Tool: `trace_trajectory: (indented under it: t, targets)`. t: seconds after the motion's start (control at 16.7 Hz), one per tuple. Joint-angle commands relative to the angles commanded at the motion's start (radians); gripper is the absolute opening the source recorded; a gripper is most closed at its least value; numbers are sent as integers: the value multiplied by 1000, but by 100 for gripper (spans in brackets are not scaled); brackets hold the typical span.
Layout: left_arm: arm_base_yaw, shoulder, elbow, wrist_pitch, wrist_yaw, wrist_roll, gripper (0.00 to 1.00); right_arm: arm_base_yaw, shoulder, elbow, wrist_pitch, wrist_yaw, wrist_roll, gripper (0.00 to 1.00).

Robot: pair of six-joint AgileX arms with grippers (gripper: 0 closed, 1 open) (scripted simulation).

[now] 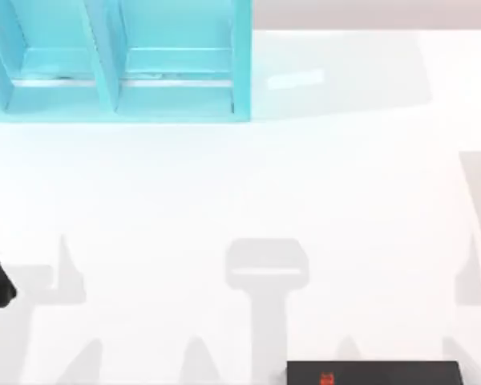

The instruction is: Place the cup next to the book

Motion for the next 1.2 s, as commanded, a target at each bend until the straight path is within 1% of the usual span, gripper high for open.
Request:
trace_trajectory:
  t: [0.18, 0.3, 0.42, 0.54, 0.78, 1.2]
  targets:
    - [5, 5, 8, -4, -1, 8, 100, 0, 0, 0, 0, 0, 0, 100]
    - [28, 34, 49, -28, -6, 53, 100, 0, 0, 0, 0, 0, 0, 100]
    - [66, 88, 122, -75, -13, 136, 100, 0, 0, 0, 0, 0, 0, 100]
    - [118, 174, 218, -148, -19, 254, 100, 0, 0, 0, 0, 0, 0, 100]
    - [246, 436, 432, -367, -25, 582, 100, 0, 0, 0, 0, 0, 0, 100]
    - [495, 1078, 795, -867, -12, 1327, 100, 0, 0, 0, 0, 0, 0, 100]
